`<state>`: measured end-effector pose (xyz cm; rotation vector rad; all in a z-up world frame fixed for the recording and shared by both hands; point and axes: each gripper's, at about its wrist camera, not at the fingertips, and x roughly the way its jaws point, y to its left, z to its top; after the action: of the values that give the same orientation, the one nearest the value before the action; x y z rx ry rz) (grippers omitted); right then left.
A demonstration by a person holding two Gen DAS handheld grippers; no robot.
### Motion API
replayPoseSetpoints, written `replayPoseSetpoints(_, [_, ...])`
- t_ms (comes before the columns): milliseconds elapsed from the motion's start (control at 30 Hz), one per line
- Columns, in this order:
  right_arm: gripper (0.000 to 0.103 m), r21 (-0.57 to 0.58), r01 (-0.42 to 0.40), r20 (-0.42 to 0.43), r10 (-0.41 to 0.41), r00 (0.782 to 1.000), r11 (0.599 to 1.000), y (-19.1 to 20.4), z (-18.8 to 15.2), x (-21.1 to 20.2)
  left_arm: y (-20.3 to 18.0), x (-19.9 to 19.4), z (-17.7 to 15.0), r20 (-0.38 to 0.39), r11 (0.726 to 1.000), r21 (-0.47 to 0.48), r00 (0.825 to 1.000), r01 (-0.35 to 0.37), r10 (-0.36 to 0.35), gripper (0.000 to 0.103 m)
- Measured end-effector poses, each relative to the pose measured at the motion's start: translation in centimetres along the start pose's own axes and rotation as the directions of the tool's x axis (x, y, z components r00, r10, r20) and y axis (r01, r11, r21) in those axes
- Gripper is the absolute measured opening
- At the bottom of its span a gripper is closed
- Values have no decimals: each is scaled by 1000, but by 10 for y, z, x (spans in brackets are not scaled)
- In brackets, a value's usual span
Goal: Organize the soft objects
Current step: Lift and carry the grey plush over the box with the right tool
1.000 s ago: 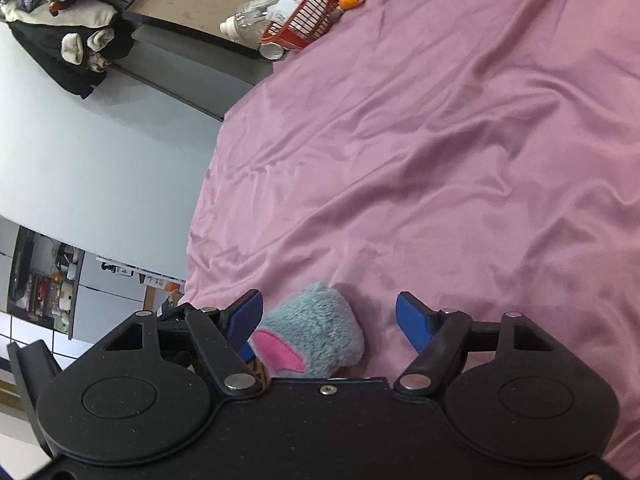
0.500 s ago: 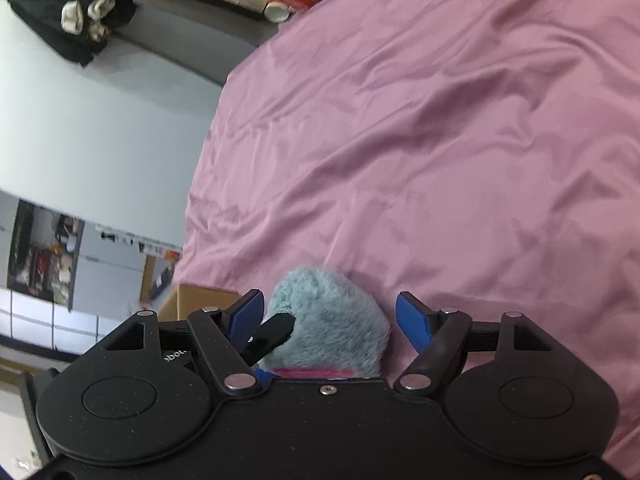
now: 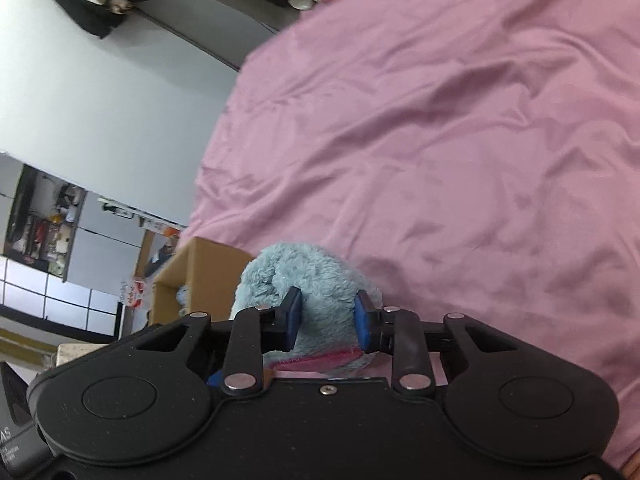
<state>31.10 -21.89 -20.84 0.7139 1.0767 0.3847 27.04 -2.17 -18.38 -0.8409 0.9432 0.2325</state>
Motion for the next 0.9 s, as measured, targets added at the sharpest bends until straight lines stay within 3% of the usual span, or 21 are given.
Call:
replayPoseSetpoints(467, [27, -41, -21, 104, 25, 994, 999, 44, -22, -60, -8, -78, -4, 46, 991, 91, 994, 95, -99, 21])
replayPoseSetpoints(900, [27, -70, -26, 196, 40, 980, 997, 98, -50, -79, 16, -130, 15, 51, 973, 85, 974, 215, -220, 21])
